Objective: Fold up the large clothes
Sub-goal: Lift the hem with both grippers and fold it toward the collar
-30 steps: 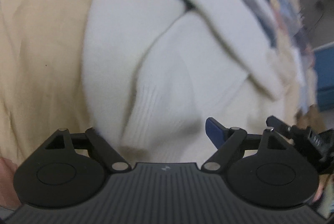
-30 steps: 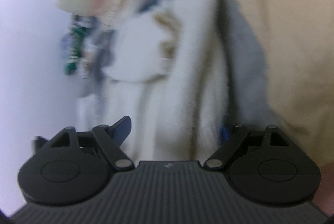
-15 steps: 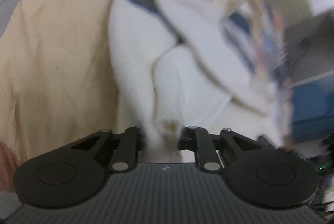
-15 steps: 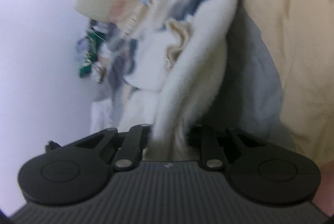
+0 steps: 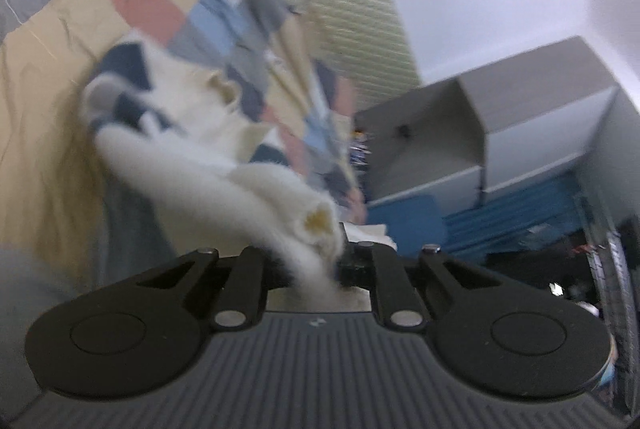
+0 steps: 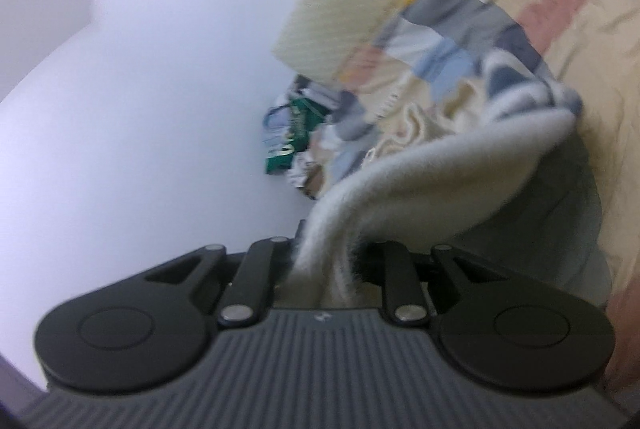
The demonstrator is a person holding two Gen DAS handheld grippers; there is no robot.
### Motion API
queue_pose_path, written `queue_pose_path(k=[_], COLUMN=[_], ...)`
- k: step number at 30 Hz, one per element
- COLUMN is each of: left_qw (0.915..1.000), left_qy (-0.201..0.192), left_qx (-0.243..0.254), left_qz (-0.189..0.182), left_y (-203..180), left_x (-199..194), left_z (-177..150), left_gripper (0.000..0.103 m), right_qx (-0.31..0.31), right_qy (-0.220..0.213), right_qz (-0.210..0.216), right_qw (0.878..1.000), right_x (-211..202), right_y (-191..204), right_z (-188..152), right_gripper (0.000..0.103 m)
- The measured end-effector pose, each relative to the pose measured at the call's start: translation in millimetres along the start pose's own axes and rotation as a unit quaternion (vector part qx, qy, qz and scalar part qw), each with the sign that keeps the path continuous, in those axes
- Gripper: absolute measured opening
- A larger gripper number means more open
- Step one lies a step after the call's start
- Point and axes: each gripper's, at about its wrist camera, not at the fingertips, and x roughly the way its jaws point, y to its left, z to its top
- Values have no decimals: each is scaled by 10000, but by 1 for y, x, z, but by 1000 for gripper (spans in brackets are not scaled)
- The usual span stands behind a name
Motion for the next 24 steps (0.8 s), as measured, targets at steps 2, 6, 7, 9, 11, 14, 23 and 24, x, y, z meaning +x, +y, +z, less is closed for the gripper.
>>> queue_pose_path(k=[2,6,7,9,11,14,23,24], left_qw=[9999,9990,9974,9963,9961,9965,9915,9913], left_qy=[23,145,170,26,-112,-395,-902,-895], left_qx=[78,389,693,856,864,662,469,406], left_qz=[-149,-170,-97,87,156,309,808,879], left_y=[-5,-7,-9,-5,2,17,67,76], left_x=[-18,-22,-16,-4,13,45,163,174], left_z=[-15,-36,-35,-34,-25,4,107,115], left_gripper=[15,15,15,15,15,15,16,16], right_qx=[-140,-2,53,206,407,814,1305,1388], right_qy=[-39,-101,-111,-152,-201,-282,-460,-460], right_qz=[-23,-269,-351,-441,-521,-504,-889,-966], right_qw=[9999,9996,9993,9987,9976,9950,9864,9845], right_x=[-16,-23,-17,-5,11,37,133,142], right_y=[14,11,5,-11,-27,-48,-121,-133], right_z=[-9,-12,-9,0,10,27,96,100], right_gripper=[21,21,21,21,22,23,23,23])
